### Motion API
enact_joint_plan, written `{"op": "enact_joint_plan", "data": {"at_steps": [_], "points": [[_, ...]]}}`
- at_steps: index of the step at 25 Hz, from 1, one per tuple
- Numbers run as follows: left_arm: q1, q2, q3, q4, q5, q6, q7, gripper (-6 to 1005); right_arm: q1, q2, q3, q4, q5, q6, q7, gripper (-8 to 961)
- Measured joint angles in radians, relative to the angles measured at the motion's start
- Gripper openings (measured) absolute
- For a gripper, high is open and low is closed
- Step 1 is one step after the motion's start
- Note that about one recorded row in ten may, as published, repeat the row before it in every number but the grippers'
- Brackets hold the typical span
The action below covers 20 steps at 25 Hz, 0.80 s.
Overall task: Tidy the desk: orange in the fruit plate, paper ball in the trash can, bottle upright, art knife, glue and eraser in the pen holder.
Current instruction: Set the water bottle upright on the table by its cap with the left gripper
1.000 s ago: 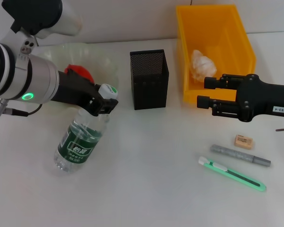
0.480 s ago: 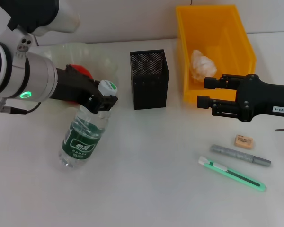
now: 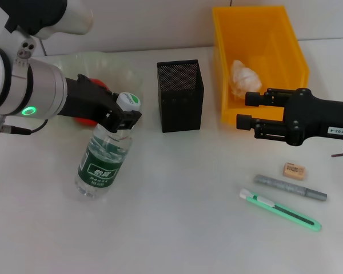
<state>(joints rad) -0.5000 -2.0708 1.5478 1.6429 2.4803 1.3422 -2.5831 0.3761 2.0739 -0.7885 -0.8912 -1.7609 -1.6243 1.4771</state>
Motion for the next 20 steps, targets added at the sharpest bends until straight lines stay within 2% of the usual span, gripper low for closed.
{"op": "enact_joint_plan", "data": {"at_steps": [20], "points": [[0.0, 0.0, -0.008, 0.002, 0.0, -0.012, 0.008, 440, 0.002, 0.0, 0.002, 0.0, 0.0, 0.004, 0.0, 636]]}}
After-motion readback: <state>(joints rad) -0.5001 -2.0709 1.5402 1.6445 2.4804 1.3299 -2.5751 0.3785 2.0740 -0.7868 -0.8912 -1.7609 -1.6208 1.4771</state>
